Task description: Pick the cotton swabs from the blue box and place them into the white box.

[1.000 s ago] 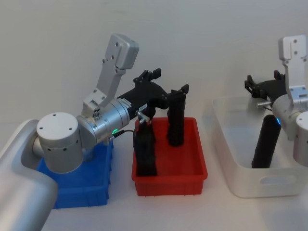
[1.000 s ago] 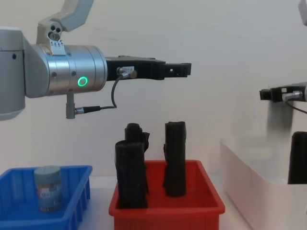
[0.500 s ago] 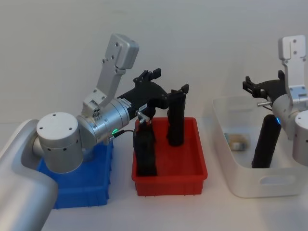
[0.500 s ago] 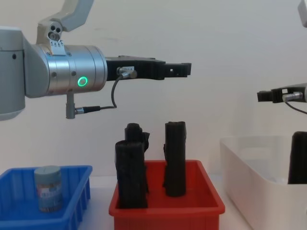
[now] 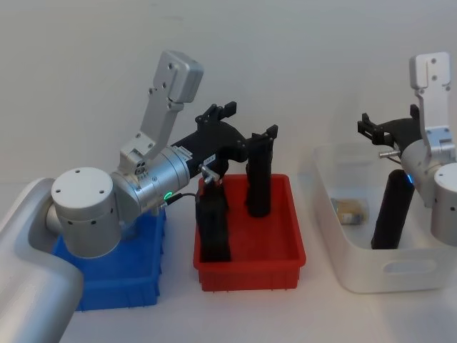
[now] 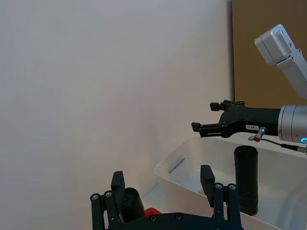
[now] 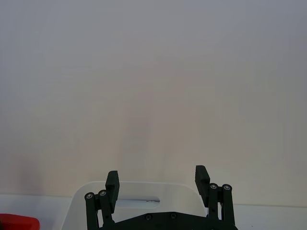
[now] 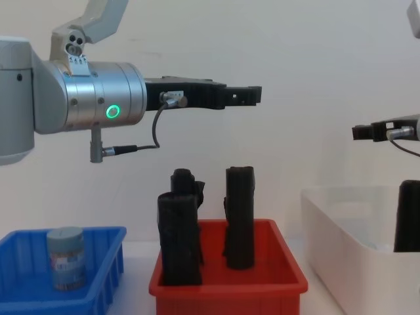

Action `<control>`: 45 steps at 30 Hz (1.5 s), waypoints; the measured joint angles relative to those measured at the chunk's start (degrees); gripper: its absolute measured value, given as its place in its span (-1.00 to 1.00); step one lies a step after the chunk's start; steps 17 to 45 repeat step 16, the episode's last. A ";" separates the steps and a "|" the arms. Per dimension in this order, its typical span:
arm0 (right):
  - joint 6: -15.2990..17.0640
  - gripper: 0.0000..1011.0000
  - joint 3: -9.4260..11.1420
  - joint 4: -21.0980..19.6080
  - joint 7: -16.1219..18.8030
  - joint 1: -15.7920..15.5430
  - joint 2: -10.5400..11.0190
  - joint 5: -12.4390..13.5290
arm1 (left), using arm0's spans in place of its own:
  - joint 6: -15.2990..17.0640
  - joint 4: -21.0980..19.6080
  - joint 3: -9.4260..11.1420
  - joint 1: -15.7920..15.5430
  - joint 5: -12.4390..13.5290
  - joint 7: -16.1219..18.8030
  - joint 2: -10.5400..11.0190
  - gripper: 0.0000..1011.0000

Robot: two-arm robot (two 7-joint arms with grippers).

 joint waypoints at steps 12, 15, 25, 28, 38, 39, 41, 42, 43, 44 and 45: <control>0.00 0.98 0.00 0.08 -0.06 0.05 -0.02 -0.03 | 0.00 0.00 0.00 0.00 0.00 0.00 0.00 0.99; 0.00 0.98 0.00 0.09 -0.06 0.06 -0.02 -0.03 | 0.00 0.00 0.00 0.00 0.00 0.00 0.00 0.99; 0.00 0.98 0.00 0.09 -0.06 0.06 -0.02 -0.03 | 0.00 0.00 0.00 0.00 0.00 0.00 0.00 0.99; 0.00 0.98 0.00 0.09 -0.06 0.06 -0.02 -0.03 | 0.00 0.00 0.00 0.00 0.00 0.00 0.00 0.99; 0.00 0.98 0.00 0.09 -0.06 0.06 -0.02 -0.03 | 0.00 0.00 0.00 0.00 0.00 0.00 0.00 0.99; 0.00 0.98 0.00 0.09 -0.06 0.06 -0.02 -0.03 | 0.00 0.00 0.00 0.00 0.00 0.00 0.00 0.99; 0.00 0.98 0.00 0.09 -0.06 0.06 -0.02 -0.03 | 0.00 0.00 0.00 0.00 0.00 0.00 0.00 0.99; 0.00 0.98 0.00 0.09 -0.06 0.06 -0.02 -0.03 | 0.00 0.00 0.00 0.00 0.00 0.00 0.00 0.99; 0.00 0.98 0.00 0.09 -0.06 0.06 -0.02 -0.03 | 0.00 0.00 0.00 0.00 0.00 0.00 0.00 0.99; 0.00 0.98 0.00 0.09 -0.06 0.06 -0.02 -0.03 | 0.00 0.00 0.00 0.00 0.00 0.00 0.00 0.99; 0.00 0.98 0.00 0.09 -0.06 0.06 -0.02 -0.03 | 0.00 0.00 0.00 0.00 0.00 0.00 0.00 0.99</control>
